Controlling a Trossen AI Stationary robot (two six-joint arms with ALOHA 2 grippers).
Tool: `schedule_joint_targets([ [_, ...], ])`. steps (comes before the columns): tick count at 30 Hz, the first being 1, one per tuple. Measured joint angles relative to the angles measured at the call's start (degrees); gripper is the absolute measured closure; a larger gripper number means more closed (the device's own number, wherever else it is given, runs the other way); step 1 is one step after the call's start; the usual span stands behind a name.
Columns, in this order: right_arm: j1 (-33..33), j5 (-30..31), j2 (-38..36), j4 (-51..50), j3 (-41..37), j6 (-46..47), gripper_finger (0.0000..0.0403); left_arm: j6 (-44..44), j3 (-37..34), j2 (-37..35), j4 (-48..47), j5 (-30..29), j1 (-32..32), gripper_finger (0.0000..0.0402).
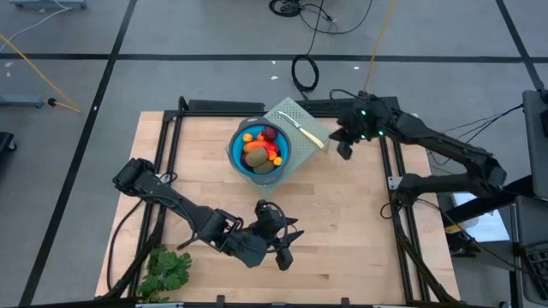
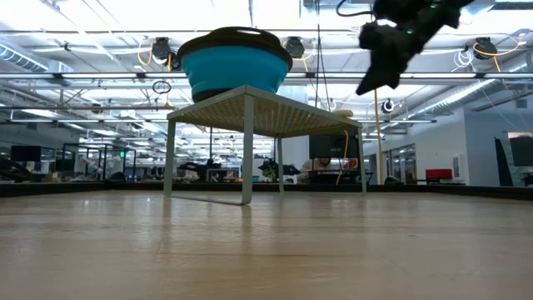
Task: Pick & Place Fruit
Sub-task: Put the knife on the shelf
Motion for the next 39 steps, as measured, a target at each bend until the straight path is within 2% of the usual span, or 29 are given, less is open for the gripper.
schedule_joint_targets([
  [8, 2.2, -0.1, -8.6, 4.1, -10.9, -2.6, 0.0402, -5.6, 0.0, 0.0, -7.6, 0.4, -0.1, 0.024],
  [15, 5.2, 1.6, -8.9, 11.6, -16.4, -2.4, 0.0402, -10.1, -0.1, 0.0, -11.3, 0.2, -1.2, 0.024],
  [20, 6.7, 3.2, -7.4, 14.8, -16.8, -2.1, 0.0403, -12.9, -3.4, 0.0, -9.2, -0.1, -1.5, 0.024],
  [24, 7.4, 3.3, -5.7, 16.3, -16.8, -0.6, 0.0403, -13.9, -9.8, -1.6, -1.0, 0.5, -1.8, 0.024],
  [32, 7.5, 4.8, -4.5, 19.2, -16.8, -0.4, 0.0403, -4.9, -28.6, -11.2, 23.0, 0.5, -4.2, 0.024],
  [39, 7.4, 7.6, -3.1, 20.5, -16.8, -0.5, 0.0403, -0.3, -42.2, -19.0, 34.2, 2.3, -4.8, 0.024],
])
